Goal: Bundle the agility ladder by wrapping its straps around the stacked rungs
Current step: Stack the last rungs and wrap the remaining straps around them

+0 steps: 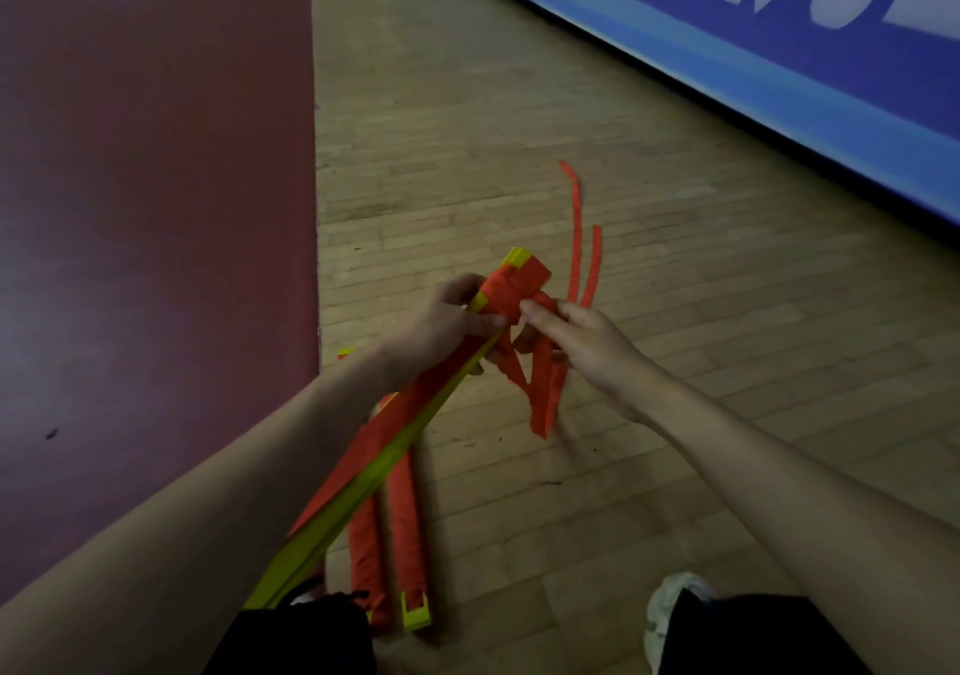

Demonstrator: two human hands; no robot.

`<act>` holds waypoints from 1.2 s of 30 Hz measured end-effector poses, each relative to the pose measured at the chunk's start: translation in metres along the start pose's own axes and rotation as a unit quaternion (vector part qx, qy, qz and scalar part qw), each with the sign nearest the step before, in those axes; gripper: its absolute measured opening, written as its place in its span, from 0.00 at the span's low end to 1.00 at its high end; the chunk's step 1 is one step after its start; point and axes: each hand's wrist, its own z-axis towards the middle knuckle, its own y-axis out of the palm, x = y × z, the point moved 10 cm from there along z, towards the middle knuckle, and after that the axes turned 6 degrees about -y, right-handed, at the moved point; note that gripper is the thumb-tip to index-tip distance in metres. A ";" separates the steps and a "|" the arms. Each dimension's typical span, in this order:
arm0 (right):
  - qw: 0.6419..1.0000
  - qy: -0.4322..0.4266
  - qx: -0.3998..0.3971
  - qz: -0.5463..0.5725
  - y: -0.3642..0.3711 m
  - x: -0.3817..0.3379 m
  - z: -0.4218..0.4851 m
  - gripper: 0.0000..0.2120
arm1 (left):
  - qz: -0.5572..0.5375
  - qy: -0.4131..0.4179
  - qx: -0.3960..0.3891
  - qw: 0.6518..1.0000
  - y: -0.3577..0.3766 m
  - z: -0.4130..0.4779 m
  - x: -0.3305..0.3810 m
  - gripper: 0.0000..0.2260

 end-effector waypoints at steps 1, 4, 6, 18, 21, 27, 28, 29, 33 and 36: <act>1.000 -0.005 -0.004 0.007 -0.001 -0.002 -0.001 0.10 | -0.008 -0.004 -0.003 1.000 -0.001 -0.001 0.000 0.13; 0.997 -0.006 -0.065 0.038 0.011 -0.006 -0.007 0.11 | -0.033 -0.017 -0.011 0.999 -0.001 -0.001 0.000 0.13; 0.997 -0.013 -0.069 -0.015 0.014 -0.005 -0.008 0.06 | -0.042 -0.022 -0.018 0.999 0.001 0.000 0.001 0.12; 0.991 0.015 -0.134 -0.026 0.003 -0.016 -0.013 0.05 | -0.031 -0.006 0.014 0.999 -0.007 0.003 -0.004 0.07; 0.991 0.016 -0.136 -0.002 0.004 -0.021 -0.017 0.15 | -0.031 -0.010 0.016 0.999 -0.005 0.005 -0.006 0.07; 0.998 0.034 -0.061 -0.007 -0.006 -0.012 -0.007 0.13 | -0.020 -0.011 0.014 1.000 0.002 0.005 -0.007 0.07; 0.997 0.016 -0.065 -0.032 -0.005 -0.014 -0.007 0.10 | -0.022 -0.012 0.014 1.000 0.003 0.005 -0.006 0.08; 0.996 0.002 -0.069 -0.049 -0.003 -0.014 -0.007 0.08 | -0.022 -0.013 0.014 1.000 0.004 0.006 -0.006 0.08; 0.994 0.000 -0.092 -0.058 0.007 -0.008 -0.008 0.05 | -0.028 -0.016 0.025 0.999 -0.001 0.007 -0.008 0.08; 0.996 0.008 -0.068 -0.051 0.007 -0.010 -0.010 0.14 | -0.039 -0.017 0.031 0.999 -0.004 0.007 -0.008 0.08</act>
